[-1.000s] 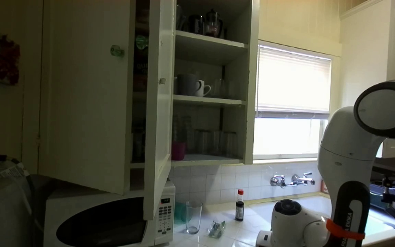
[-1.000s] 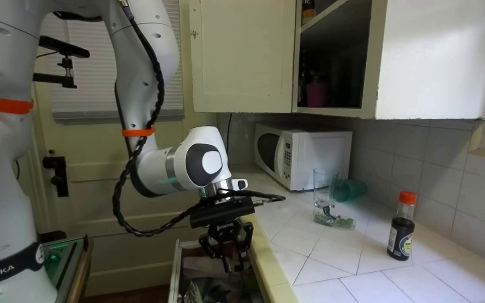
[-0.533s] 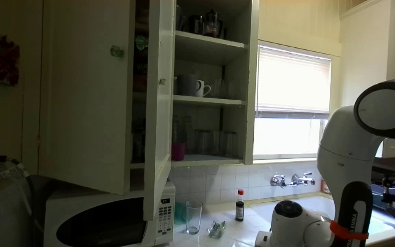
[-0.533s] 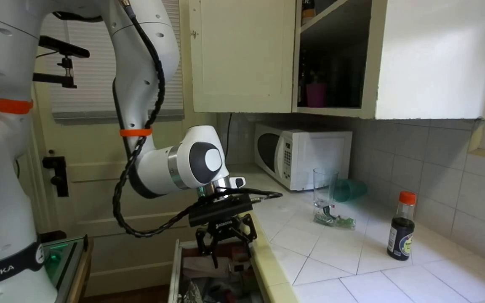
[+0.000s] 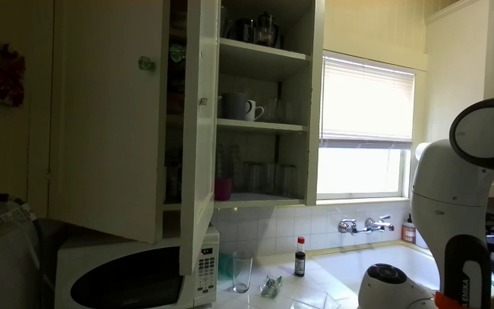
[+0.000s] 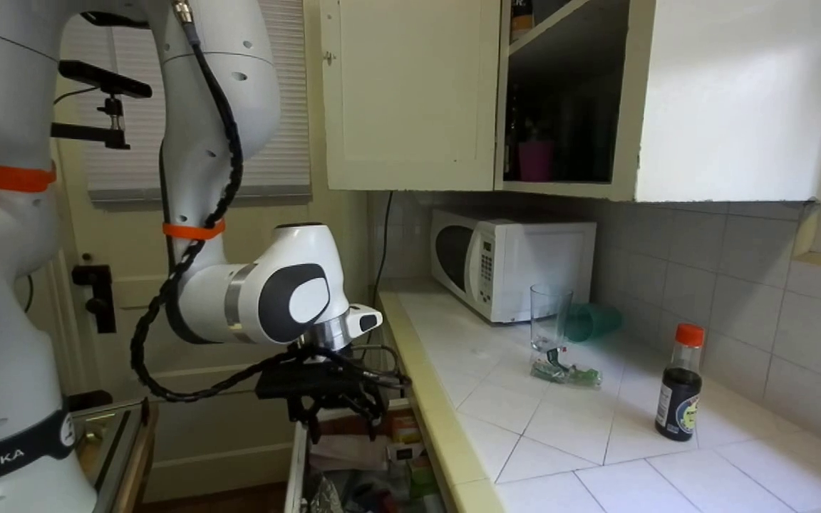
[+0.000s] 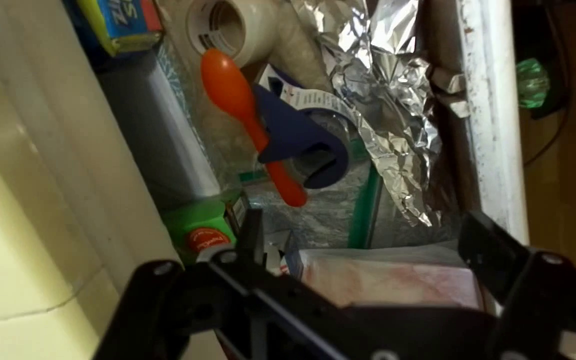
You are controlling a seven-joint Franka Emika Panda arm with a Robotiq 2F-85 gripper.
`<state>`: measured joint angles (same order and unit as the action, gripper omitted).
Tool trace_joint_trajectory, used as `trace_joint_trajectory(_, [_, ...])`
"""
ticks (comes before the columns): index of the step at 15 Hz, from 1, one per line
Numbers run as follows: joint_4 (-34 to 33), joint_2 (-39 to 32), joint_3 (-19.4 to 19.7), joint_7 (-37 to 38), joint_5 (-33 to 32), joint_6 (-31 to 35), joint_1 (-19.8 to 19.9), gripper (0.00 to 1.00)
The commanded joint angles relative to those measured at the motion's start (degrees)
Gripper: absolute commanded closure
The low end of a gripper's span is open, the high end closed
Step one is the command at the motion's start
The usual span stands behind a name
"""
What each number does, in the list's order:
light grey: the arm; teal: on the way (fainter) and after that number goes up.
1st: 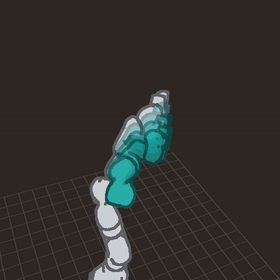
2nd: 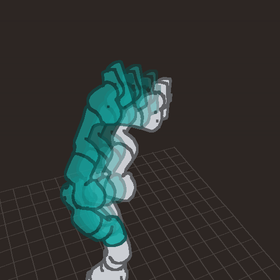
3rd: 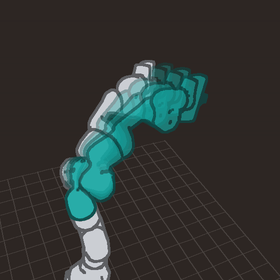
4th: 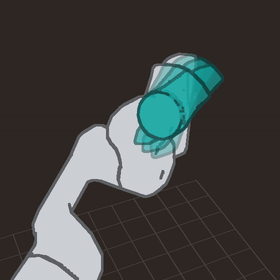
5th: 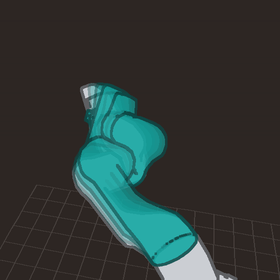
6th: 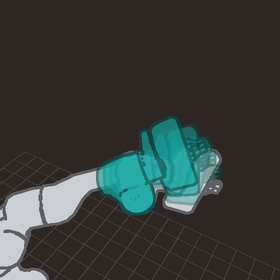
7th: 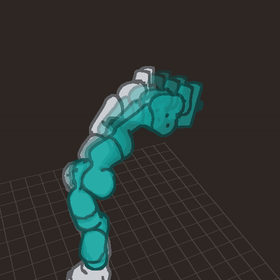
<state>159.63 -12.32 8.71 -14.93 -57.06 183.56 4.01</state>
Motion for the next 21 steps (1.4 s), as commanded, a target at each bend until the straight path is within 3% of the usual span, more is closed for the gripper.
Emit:
trace_joint_trajectory(1, [-0.4, 1.0, -1.3, 13.7, -4.3, -2.2, 3.3, 0.0])
trace_joint_trajectory(6, [-1.9, 2.3, -3.2, 31.8, -6.5, -8.4, 4.6, 0.0])
trace_joint_trajectory(12, [-2.5, 1.3, -11.3, 45.8, 2.6, -18.4, 6.0, 0.0])
trace_joint_trajectory(16, [-1.8, 3.4, -19.3, 46.2, 19.0, -26.3, 7.9, 0.0])
trace_joint_trajectory(18, [-1.6, 5.5, -22.8, 43.6, 29.3, -31.1, 9.8, 0.0])
trace_joint_trajectory(19, [-1.5, 7.6, -23.6, 38.1, 34.0, -33.4, 10.7, 0.0])
trace_joint_trajectory(20, [-2.4, 3.7, -15.0, 41.9, 29.6, -28.9, 1.3, 0.0])
trace_joint_trajectory(21, [-2.5, 4.8, -16.0, 39.9, 32.4, -30.7, 2.2, 0.0])
